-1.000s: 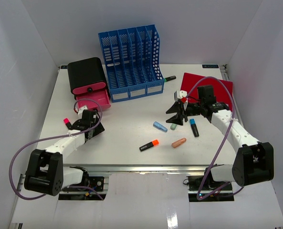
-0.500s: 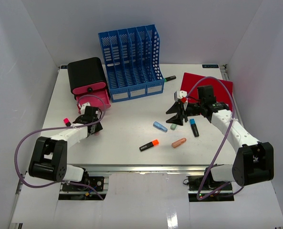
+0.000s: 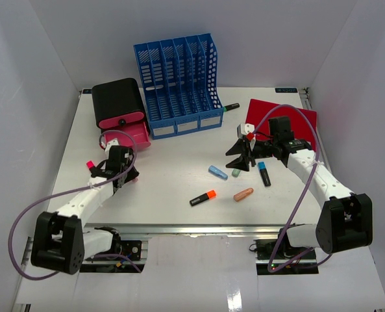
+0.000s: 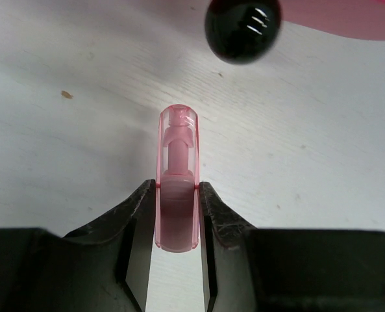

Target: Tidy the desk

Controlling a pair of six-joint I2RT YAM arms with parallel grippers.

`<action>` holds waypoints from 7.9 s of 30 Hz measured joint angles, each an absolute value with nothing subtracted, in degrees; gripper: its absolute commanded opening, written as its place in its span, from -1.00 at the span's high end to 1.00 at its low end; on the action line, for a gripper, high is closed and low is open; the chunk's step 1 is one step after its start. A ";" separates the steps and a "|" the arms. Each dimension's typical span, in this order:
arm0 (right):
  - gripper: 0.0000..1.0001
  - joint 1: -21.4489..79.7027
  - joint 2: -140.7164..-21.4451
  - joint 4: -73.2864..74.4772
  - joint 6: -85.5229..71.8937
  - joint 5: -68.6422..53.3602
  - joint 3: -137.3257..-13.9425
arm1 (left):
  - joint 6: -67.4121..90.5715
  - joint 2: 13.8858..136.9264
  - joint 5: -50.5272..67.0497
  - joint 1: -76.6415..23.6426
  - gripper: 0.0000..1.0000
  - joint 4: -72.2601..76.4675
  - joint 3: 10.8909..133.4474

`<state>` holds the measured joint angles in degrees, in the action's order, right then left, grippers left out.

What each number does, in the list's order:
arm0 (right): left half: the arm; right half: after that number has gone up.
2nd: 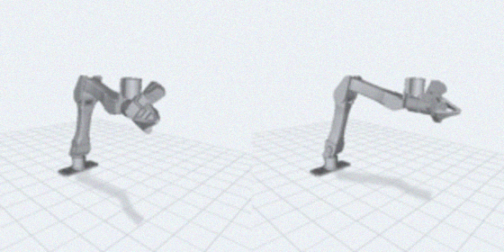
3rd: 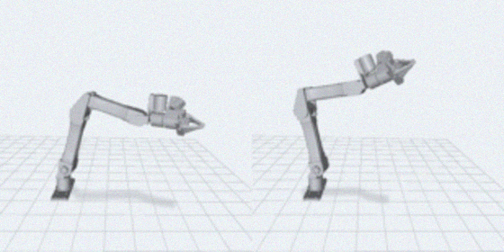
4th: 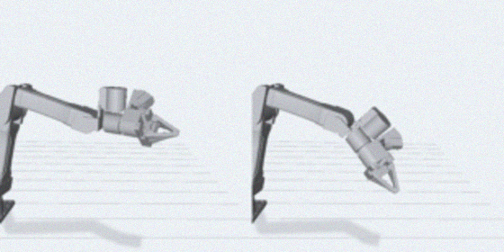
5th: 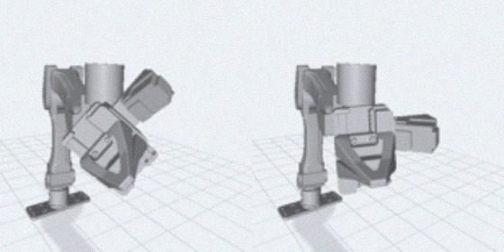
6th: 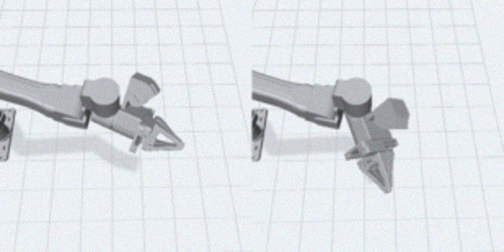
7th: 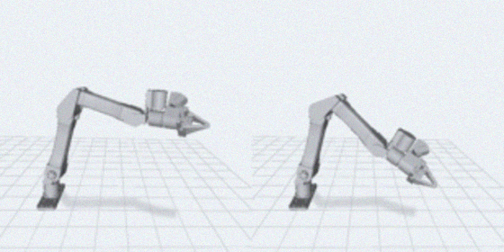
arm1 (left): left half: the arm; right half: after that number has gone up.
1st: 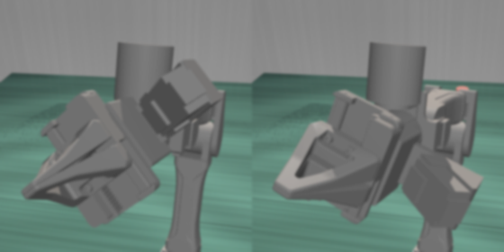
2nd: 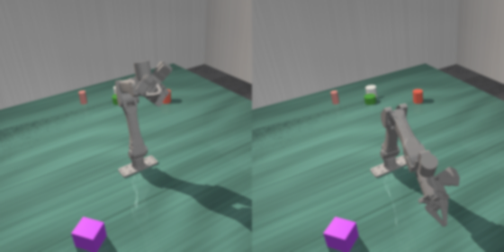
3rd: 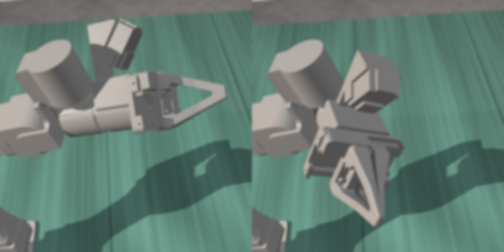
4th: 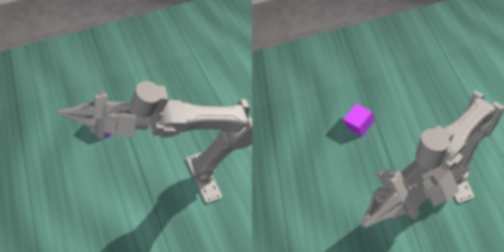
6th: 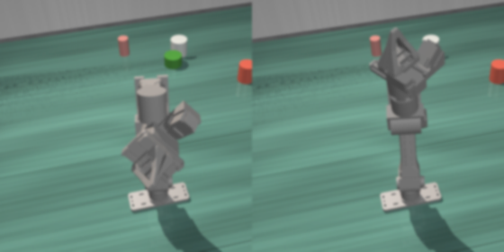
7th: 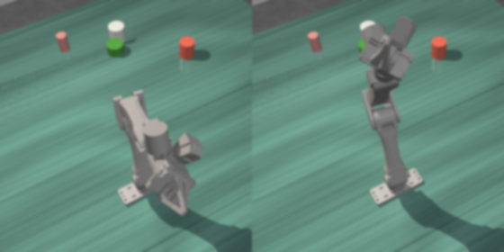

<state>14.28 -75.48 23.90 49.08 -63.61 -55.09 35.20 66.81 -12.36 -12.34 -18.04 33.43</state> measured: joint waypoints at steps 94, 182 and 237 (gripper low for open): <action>0.83 37.52 -104.13 24.05 32.85 -13.18 -67.67 | 28.99 29.59 23.72 6.02 -0.81 -21.00 36.58; -0.39 -17.06 -70.46 10.19 14.55 -60.15 -54.94 | 31.94 104.33 9.84 -47.49 -0.42 -7.23 74.54; -0.36 -19.92 -70.32 8.51 12.67 -67.95 -52.58 | 24.06 121.49 -18.50 -59.60 0.69 -21.15 87.66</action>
<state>-19.92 -70.32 8.51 12.67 -67.95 -52.58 24.06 121.49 -18.50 -59.60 -21.15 87.66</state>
